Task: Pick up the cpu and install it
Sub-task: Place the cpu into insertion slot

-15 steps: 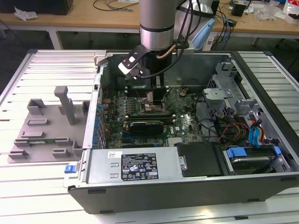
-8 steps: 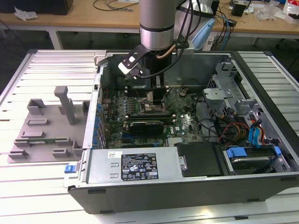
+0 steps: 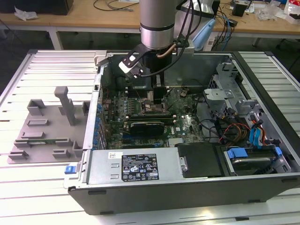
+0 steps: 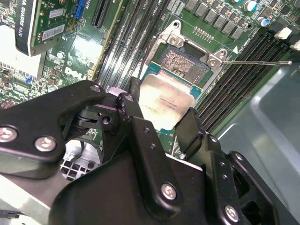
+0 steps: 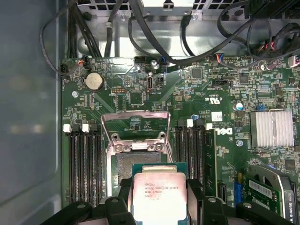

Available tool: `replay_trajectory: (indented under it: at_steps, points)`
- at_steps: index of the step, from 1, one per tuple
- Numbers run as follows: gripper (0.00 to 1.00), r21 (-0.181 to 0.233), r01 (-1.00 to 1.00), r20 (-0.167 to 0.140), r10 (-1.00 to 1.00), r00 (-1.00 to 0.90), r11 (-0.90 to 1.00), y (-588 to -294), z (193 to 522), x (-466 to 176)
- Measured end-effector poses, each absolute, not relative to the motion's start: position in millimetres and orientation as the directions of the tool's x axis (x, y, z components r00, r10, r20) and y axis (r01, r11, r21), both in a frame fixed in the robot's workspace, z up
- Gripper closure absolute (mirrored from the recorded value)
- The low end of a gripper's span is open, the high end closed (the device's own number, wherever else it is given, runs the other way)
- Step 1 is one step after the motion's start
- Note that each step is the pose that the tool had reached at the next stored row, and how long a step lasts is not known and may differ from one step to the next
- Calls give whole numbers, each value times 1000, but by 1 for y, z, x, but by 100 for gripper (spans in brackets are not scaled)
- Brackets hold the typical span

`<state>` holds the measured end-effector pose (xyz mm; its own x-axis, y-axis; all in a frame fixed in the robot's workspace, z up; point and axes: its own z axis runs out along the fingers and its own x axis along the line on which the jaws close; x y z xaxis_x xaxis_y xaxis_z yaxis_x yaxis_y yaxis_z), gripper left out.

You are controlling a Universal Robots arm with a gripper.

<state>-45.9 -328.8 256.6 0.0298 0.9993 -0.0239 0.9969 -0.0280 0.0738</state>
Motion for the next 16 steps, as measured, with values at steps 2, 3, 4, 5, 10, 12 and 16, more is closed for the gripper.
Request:
replay_trajectory:
  at_steps: [2,3,4,5,10,12,16]
  points:
    - [45,74,997,-24,999,30,-28,-329,257,-46]
    - [45,74,997,-24,999,30,-28,-329,257,-46]
    - [45,74,997,-24,999,30,-28,-329,257,-46]
    - [45,74,997,-24,999,30,-28,-328,256,-46]
    - [45,74,997,-24,1000,16,-14,-324,252,-46]
    - [45,74,997,-24,1000,-4,6,-322,249,-46]
    - [45,74,997,-24,1000,-20,22,-321,242,-46]
